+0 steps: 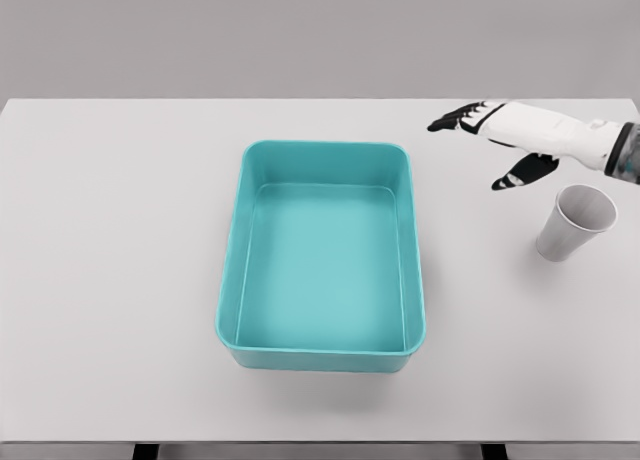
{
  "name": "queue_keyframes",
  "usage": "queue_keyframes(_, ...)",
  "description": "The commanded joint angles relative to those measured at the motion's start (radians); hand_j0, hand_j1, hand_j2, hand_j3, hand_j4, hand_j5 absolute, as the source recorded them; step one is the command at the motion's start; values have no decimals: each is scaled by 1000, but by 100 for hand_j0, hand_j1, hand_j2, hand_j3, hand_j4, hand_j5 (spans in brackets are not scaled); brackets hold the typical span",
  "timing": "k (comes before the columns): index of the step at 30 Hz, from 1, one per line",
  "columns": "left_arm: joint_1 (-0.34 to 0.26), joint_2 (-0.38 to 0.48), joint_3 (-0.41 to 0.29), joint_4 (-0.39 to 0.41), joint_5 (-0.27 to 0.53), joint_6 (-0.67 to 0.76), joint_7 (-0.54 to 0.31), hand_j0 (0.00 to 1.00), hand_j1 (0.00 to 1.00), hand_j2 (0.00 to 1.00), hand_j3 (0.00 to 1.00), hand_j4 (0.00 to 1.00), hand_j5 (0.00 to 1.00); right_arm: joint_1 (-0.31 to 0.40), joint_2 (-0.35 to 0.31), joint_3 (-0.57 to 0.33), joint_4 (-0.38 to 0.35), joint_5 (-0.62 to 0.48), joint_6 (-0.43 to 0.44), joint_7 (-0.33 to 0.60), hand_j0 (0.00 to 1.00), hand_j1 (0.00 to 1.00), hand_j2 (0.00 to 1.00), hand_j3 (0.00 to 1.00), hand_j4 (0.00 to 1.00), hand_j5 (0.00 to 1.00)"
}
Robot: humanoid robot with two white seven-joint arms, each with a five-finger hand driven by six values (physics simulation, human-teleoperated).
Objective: Put the paper cup into the basket with your right arm
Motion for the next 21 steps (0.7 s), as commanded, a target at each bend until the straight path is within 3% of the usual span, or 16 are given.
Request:
queue_keyframes(1, 0, 0, 0, 0, 0, 0, 0, 100, 100, 100, 100, 100, 100, 0, -1, 6, 5, -7, 3, 0, 100, 100, 100, 100, 100, 100)
queue_keyframes(4, 0, 0, 0, 0, 0, 0, 0, 100, 100, 100, 100, 100, 100, -20, -13, 2, 6, -18, 3, -26, 100, 100, 100, 100, 100, 100)
queue_keyframes(6, 0, 0, 0, 0, 0, 0, 0, 100, 100, 100, 100, 100, 100, -18, -93, 2, 6, -42, 3, -146, 100, 100, 100, 100, 100, 100)
queue_keyframes(8, 2, 0, 0, 0, 0, 0, 0, 100, 100, 100, 100, 100, 100, 12, -125, 0, 16, -128, 3, -275, 100, 100, 100, 100, 100, 100)
queue_keyframes(11, 0, 0, 0, 0, 0, 0, 0, 100, 100, 100, 100, 100, 100, 100, -208, 0, 33, -369, 3, -341, 100, 100, 100, 100, 100, 100)
queue_keyframes(14, 2, 0, 0, 0, 0, 0, 0, 100, 100, 100, 100, 100, 100, 186, -248, -3, 36, -611, 3, -358, 100, 100, 100, 100, 100, 100)
queue_keyframes(16, 2, 0, 0, 0, 0, 0, 0, 100, 100, 100, 100, 100, 100, 250, -286, -54, 37, -637, 3, -358, 100, 100, 100, 100, 100, 100)
queue_keyframes(18, 2, 0, 0, 0, 0, 0, 0, 100, 100, 100, 100, 100, 100, 359, -298, -124, 36, -636, 3, -359, 100, 100, 100, 100, 100, 100)
queue_keyframes(21, 2, 0, 0, 0, 0, 0, 0, 100, 100, 100, 100, 100, 100, 448, -297, -137, 40, -636, 3, -373, 100, 100, 100, 100, 100, 100)
